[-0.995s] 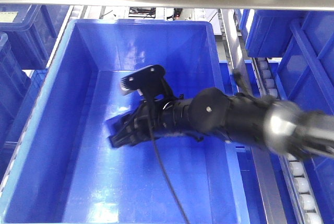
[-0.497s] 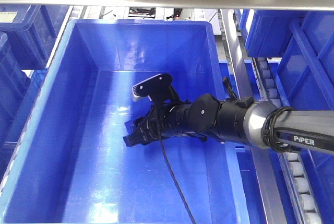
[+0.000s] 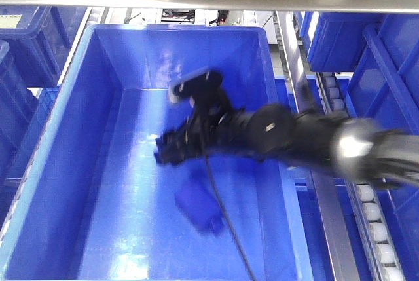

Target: Pour parts from conveyor to right shelf

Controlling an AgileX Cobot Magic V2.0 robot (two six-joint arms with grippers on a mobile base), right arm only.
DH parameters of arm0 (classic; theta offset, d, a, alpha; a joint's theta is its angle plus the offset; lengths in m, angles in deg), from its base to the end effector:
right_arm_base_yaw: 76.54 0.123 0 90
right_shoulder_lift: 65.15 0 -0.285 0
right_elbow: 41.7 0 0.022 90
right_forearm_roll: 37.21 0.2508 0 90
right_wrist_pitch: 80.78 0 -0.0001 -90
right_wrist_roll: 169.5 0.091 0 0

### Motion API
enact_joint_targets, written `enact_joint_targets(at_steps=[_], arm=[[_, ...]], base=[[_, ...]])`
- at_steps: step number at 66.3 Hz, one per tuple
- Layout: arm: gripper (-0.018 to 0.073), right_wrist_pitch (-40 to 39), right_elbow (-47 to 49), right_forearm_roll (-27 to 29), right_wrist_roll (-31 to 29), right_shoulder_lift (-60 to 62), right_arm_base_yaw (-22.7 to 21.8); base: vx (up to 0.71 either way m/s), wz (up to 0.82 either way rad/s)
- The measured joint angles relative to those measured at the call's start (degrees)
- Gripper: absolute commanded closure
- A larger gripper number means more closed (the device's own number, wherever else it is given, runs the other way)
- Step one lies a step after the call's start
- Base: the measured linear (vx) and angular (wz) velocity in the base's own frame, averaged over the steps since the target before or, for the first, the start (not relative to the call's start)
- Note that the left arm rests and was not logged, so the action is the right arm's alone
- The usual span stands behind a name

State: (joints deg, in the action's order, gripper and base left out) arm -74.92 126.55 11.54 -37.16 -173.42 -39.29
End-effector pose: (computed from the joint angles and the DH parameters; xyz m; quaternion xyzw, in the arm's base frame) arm 0.3084 0.2434 0.2366 -0.2919 0.8323 0.1858 0.4330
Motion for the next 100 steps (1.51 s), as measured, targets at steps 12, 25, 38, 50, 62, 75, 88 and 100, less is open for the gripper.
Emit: enact_joint_targets(at_steps=[12,25,38,50,62,75,88,100], arm=[[0.0021,-3.06,-4.7,0.0,-0.07,7.21,0.0],[0.0033,-9.92,-14.64,0.66,-0.11,16.76,-0.11],[0.0034,-9.29,-22.25,0.87,-0.11,27.71,-0.11],[0.0034,-8.31,-29.67,0.87,-0.48,39.04,-0.11],[0.0034,-8.06,-36.9,0.87,-1.47,51.9,-0.11],[0.0034,-7.34,-44.09,0.87,-1.51,67.13,-0.11],[0.0059,-2.4,-48.81,0.63,-1.81,79.57,-0.11],[0.0363,1.26,-52.13,0.18,-5.45,83.47,-0.11]], base=[[0.0,0.0],[0.0,0.0],[0.0,0.0],[0.0,0.0],[0.0,0.0],[0.0,0.0],[0.0,0.0],[0.0,0.0]])
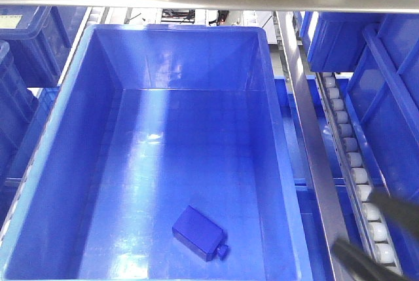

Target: Pour parts from conveyor to right shelf

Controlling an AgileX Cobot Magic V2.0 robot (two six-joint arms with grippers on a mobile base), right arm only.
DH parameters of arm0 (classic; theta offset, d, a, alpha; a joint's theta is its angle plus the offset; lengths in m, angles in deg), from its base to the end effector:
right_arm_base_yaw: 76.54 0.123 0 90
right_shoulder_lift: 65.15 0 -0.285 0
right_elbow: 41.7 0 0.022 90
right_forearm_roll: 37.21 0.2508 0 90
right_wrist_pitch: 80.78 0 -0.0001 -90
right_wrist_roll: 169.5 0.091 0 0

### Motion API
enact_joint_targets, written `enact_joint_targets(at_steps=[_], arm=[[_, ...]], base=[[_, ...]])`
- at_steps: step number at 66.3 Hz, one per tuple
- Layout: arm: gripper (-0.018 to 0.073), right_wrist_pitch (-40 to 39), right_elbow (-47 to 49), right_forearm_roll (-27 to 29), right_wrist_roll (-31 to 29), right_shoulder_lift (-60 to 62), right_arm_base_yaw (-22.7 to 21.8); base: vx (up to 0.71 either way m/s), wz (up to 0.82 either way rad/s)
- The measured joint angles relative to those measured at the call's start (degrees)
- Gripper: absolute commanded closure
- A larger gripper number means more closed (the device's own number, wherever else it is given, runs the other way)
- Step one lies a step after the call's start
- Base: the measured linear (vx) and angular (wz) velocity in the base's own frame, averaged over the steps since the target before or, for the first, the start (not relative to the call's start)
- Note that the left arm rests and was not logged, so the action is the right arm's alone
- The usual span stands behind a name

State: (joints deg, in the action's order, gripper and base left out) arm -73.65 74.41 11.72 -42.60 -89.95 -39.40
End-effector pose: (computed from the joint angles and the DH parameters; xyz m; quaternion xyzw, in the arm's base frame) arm 0.0601 0.0563 0.2649 -0.2878 0.6683 0.2259 0.6477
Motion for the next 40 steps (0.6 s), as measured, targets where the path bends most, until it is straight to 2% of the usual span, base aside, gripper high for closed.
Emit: enact_joint_targets(at_steps=[6,40], arm=[[0.0576,0.14,-0.25,0.0,-0.62,0.0,0.0],[0.0568,-0.43,-0.25,0.05,-0.75,0.0,0.0]], base=[[0.0,0.0],[0.0,0.0]])
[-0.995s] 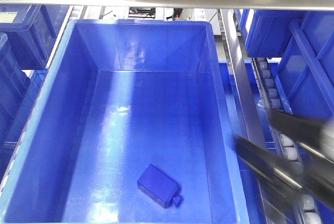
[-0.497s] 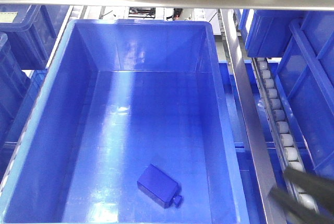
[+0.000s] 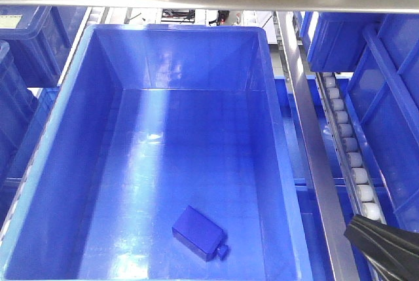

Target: Pour parts from conveyor to right shelf

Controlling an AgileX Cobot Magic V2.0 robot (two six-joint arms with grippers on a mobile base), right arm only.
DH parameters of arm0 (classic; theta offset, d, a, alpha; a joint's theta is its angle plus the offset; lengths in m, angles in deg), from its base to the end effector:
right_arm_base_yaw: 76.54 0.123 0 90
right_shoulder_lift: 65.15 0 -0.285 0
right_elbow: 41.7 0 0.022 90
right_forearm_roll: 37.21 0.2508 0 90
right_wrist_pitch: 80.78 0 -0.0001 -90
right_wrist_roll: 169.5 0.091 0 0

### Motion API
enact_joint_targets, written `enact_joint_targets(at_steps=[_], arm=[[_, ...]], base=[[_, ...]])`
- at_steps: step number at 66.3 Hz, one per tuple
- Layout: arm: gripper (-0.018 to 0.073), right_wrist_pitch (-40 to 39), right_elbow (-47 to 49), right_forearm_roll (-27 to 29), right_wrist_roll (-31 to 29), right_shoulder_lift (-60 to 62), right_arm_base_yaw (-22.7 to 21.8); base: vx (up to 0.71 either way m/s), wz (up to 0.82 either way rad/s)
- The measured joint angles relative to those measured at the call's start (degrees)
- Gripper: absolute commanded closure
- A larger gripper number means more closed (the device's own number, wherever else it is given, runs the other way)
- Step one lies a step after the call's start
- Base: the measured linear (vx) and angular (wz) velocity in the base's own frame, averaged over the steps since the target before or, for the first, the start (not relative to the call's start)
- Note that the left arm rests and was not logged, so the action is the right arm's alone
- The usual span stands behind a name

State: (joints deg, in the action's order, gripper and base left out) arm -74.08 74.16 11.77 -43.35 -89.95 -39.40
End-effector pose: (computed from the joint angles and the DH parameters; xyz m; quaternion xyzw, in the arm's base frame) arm 0.0606 0.0560 0.2638 -0.2899 0.6671 0.2202 0.6499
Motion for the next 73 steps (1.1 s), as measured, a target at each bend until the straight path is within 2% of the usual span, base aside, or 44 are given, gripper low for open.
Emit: enact_joint_targets(at_steps=[16,23,30,39,46,50,56,65,73], arm=[[0.0568,-0.06,0.0,0.0,-0.39,0.0,0.0],[0.0568,-0.06,0.0,-0.05,-0.44,0.0,-1.35],[0.0568,0.43,0.0,-0.45,0.36,0.19,-7.13],[0.0568,3.02,0.0,-5.1,5.56,0.31,-15.23],[0.0568,5.16,0.0,-11.95,12.69,0.6,-19.33],[0.0568,5.75,0.0,-17.29,19.51,0.66,-20.62],[0.0568,5.93,0.0,-26.22,29.5,0.66,-20.94],[0.0568,5.49,0.0,-41.6,47.71,0.66,-21.32],[0.0568,3.57,0.0,-49.31,57.67,0.66,-23.4]], base=[[0.0,0.0],[0.0,0.0],[0.0,0.0],[0.0,0.0],[0.0,0.0],[0.0,0.0],[0.0,0.0],[0.0,0.0],[0.0,-0.01]])
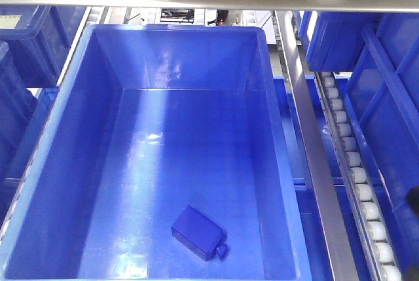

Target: Pour parts from conveyor to right shelf

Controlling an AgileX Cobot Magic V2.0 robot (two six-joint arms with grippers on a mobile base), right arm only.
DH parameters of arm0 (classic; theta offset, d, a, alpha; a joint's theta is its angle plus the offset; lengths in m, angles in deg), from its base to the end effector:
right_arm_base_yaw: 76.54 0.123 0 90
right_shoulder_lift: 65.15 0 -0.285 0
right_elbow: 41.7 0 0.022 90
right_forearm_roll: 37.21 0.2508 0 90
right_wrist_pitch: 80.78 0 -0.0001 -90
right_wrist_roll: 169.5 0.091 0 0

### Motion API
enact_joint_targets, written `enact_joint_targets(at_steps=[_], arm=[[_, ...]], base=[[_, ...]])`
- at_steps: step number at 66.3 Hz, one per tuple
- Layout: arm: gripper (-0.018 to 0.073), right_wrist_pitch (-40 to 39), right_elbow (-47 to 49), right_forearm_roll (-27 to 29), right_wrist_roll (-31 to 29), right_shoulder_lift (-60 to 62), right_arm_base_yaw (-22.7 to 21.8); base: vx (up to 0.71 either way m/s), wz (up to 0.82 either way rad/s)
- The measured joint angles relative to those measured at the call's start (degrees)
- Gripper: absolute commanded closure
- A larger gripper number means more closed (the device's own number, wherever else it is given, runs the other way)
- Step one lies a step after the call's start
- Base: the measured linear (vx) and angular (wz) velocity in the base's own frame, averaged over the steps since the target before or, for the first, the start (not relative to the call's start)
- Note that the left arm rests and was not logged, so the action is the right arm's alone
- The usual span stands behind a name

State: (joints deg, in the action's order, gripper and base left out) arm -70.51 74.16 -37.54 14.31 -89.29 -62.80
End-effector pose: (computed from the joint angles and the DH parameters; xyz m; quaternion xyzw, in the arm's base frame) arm 0.0777 0.0189 0.2554 -0.0674 0.7548 0.0973 0.6451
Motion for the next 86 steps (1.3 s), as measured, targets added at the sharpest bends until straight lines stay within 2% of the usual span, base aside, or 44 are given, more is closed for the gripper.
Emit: enact_joint_targets(at_steps=[5,17,36,45,52,56,64,79,86], arm=[[0.0568,-1.49,0.0,-1.88,2.79,0.0,-1.79],[0.0568,-0.77,0.0,-2.23,4.12,3.72,-3.88],[0.0568,10.93,0.0,-4.24,4.17,15.85,-5.23],[0.0568,12.92,0.0,-7.81,4.17,17.09,-5.42],[0.0568,14.72,-0.36,-9.11,4.17,17.16,-7.57],[0.0568,14.77,-1.5,-8.7,4.17,17.16,-10.47],[0.0568,11.63,-5.61,-6.63,4.17,17.16,-14.51],[0.0568,-3.73,-14.2,-5.84,4.17,17.16,-14.87],[0.0568,-7.74,-14.59,-5.84,4.17,17.16,-14.93]], base=[[0.0,-0.01],[0.0,-0.01],[0.0,0.0],[0.0,0.0],[0.0,0.0],[0.0,0.0],[0.0,0.0],[0.0,0.0],[0.0,0.0]])
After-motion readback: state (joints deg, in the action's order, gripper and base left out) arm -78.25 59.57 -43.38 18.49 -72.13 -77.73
